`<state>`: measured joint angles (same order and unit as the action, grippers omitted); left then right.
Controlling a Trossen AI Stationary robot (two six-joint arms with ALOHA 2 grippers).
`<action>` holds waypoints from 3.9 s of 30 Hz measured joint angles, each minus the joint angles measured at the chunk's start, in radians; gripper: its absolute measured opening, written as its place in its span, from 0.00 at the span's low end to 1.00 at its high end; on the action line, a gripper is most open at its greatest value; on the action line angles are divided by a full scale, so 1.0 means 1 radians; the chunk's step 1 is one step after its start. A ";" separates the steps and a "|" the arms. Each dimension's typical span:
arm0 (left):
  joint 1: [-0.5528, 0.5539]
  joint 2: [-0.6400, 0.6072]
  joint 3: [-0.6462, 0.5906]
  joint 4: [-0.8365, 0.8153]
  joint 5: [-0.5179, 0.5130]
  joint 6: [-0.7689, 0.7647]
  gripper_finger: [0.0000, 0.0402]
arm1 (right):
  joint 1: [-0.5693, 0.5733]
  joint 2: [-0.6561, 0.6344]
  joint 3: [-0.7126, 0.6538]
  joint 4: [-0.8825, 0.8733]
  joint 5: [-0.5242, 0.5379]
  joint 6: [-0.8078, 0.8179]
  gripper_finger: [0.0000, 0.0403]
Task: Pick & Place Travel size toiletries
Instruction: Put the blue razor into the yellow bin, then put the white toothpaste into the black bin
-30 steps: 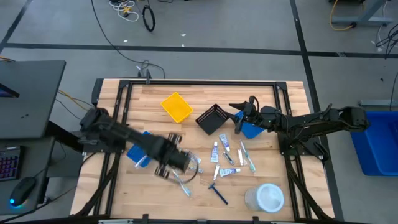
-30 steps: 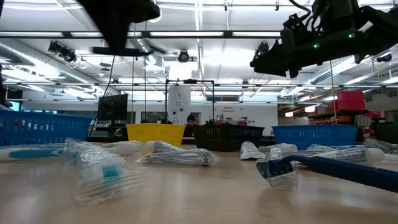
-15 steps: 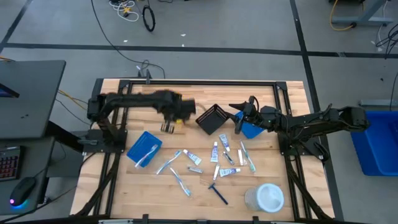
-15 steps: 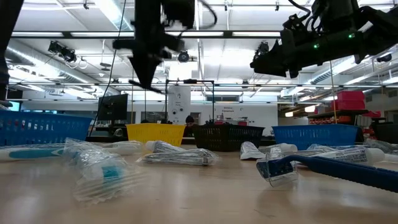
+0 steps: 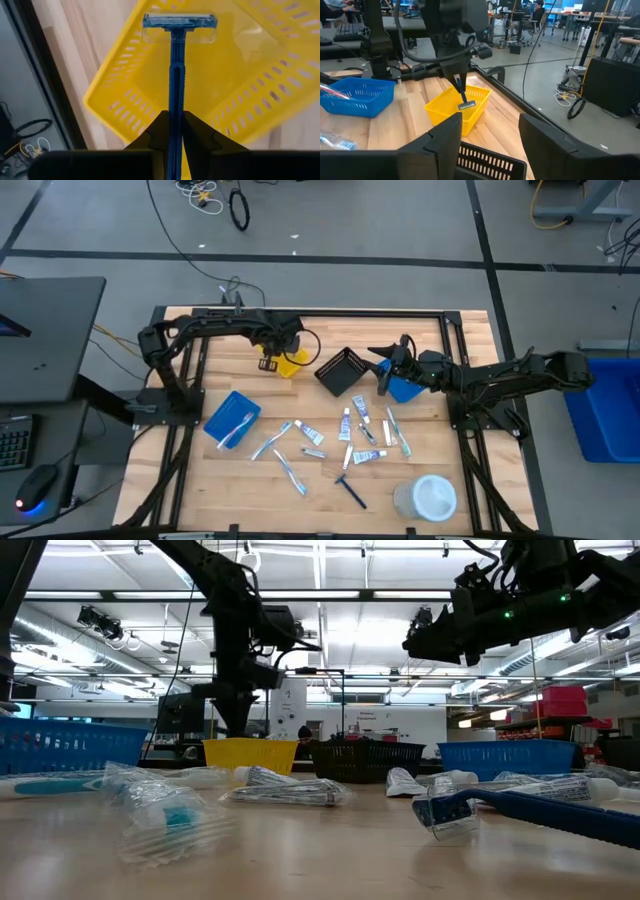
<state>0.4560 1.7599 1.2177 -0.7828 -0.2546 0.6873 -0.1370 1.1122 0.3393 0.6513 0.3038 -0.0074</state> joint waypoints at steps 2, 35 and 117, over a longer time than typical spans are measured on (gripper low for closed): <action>0.000 0.000 -0.021 0.026 0.004 0.029 0.13 | 0.000 0.000 0.000 -0.001 0.000 0.000 0.53; -0.126 -0.236 0.123 -0.197 0.093 -0.330 0.26 | 0.001 0.000 0.000 -0.143 -0.002 0.151 0.53; -0.352 -0.811 -0.703 0.755 0.266 -0.727 0.15 | 0.337 0.960 0.803 -0.472 -0.129 0.324 0.65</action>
<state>0.1036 0.9485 0.5144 -0.0276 0.0116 -0.0401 0.2002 2.0721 1.1427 0.1796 0.1745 0.3165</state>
